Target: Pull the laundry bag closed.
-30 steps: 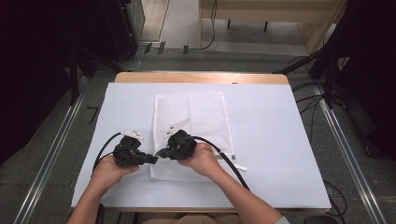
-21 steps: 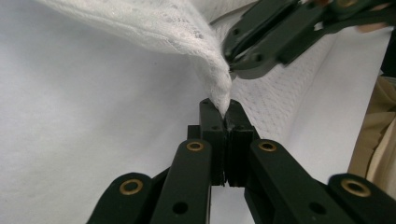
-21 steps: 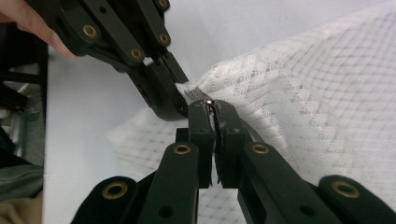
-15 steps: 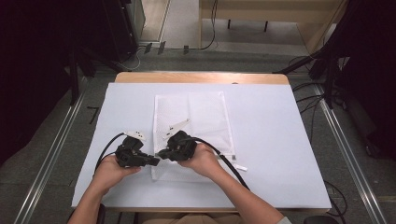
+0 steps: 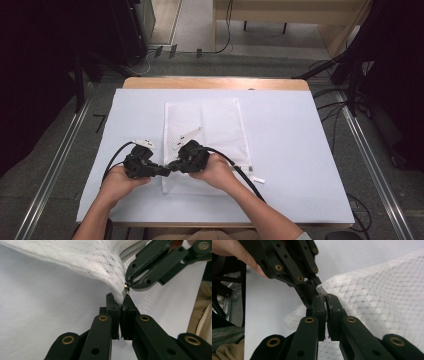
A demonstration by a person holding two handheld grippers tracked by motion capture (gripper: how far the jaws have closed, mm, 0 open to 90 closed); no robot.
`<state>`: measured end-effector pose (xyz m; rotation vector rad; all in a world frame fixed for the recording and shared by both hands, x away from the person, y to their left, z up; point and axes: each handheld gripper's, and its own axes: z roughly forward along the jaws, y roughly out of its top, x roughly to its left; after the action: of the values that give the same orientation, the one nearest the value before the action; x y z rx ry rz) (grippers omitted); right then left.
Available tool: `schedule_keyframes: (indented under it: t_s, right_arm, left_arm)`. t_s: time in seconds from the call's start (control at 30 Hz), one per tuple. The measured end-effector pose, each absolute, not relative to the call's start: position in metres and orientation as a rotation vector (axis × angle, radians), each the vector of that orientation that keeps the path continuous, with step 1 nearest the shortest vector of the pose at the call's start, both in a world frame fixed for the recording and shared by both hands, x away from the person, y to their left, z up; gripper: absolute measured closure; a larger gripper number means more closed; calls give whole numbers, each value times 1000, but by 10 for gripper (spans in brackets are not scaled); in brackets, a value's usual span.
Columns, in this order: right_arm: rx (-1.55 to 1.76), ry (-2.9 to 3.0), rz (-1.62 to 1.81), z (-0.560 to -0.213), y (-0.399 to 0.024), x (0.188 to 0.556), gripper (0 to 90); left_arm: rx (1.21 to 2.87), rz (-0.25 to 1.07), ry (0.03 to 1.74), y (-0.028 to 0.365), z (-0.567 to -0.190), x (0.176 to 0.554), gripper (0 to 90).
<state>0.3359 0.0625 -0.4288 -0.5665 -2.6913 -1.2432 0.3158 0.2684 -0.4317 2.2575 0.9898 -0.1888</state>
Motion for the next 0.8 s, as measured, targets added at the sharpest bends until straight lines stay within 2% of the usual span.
schedule_keyframes:
  t_s: [0.8]
  right_arm:
    - [-606, -2719, -1203, -436, 27, 345, 883]
  left_arm:
    - [2219, -187, 990, 280, -434, 314, 879]
